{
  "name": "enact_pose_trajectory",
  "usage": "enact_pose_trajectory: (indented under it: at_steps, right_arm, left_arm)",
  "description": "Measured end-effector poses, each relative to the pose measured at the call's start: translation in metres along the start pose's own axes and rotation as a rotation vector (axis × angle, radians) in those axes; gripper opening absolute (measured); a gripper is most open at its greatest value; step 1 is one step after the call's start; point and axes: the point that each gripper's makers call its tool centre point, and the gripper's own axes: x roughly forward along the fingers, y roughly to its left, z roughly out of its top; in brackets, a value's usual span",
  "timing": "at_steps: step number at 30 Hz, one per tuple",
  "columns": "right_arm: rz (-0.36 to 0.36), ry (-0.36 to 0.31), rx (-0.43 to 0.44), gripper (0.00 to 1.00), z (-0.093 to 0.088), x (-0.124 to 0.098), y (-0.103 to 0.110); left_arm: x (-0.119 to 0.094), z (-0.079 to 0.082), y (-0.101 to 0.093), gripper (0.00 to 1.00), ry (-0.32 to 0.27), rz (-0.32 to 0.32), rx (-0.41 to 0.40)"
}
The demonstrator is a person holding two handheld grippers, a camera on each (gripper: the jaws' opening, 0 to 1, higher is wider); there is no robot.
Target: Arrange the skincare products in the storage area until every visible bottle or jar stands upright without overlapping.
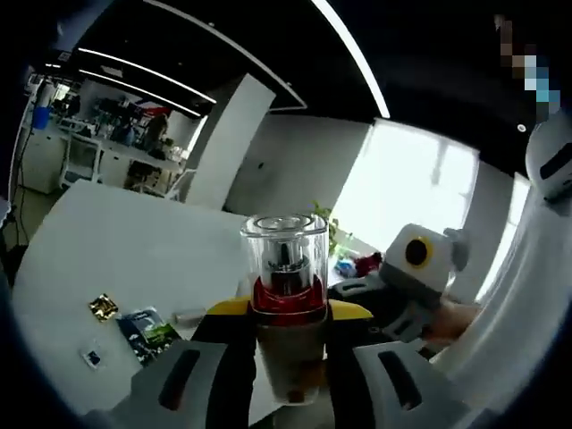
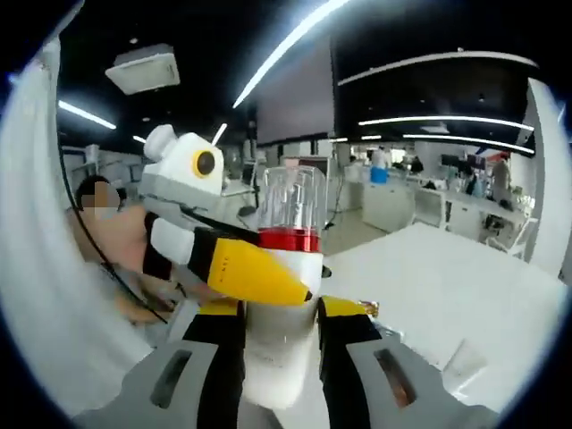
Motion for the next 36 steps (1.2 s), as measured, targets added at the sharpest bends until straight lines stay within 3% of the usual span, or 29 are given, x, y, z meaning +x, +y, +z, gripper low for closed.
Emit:
enact_pose_trajectory:
  at_steps: [1,3,7,10,14,20,24,25,31,36]
  right_arm:
    - [0.034,0.003,0.025,0.31,0.001,-0.002,0.003]
    - [0.089,0.01,-0.012,0.32,0.004,-0.006,0.008]
    - [0.216,-0.031,-0.018,0.33,0.013,-0.014,0.024]
    - [0.304,-0.014,-0.031,0.34,0.013,-0.019,0.035]
    - [0.319,-0.014,-0.07,0.33,0.011,-0.021,0.03]
    - [0.375,-0.02,-0.083,0.32,0.015,-0.025,0.036]
    - [0.452,0.011,-0.022,0.3,0.006,-0.031,0.044]
    - [0.459,0.029,0.018,0.3,0.003,-0.032,0.045]
    - [0.405,-0.024,-0.031,0.29,0.006,-0.039,0.038]
    - [0.343,-0.026,-0.071,0.28,0.003,-0.046,0.025]
  left_arm:
    - [0.0,0.0,-0.006,0.23,0.018,-0.033,0.014]
    - [-0.001,-0.001,-0.017,0.23,0.04,-0.088,0.033]
    - [-0.006,0.002,-0.043,0.23,0.053,-0.216,0.018]
    - [-0.006,0.0,-0.056,0.23,0.079,-0.266,0.056]
    - [-0.004,0.0,-0.064,0.23,0.095,-0.307,0.148]
    - [-0.002,0.003,-0.073,0.23,0.114,-0.383,0.201]
    - [-0.001,-0.003,-0.082,0.23,0.149,-0.444,0.263]
    - [0.0,-0.004,-0.084,0.23,0.152,-0.451,0.269]
    - [0.005,-0.003,-0.086,0.23,0.138,-0.48,0.272]
    - [0.018,-0.003,-0.088,0.23,0.149,-0.501,0.332]
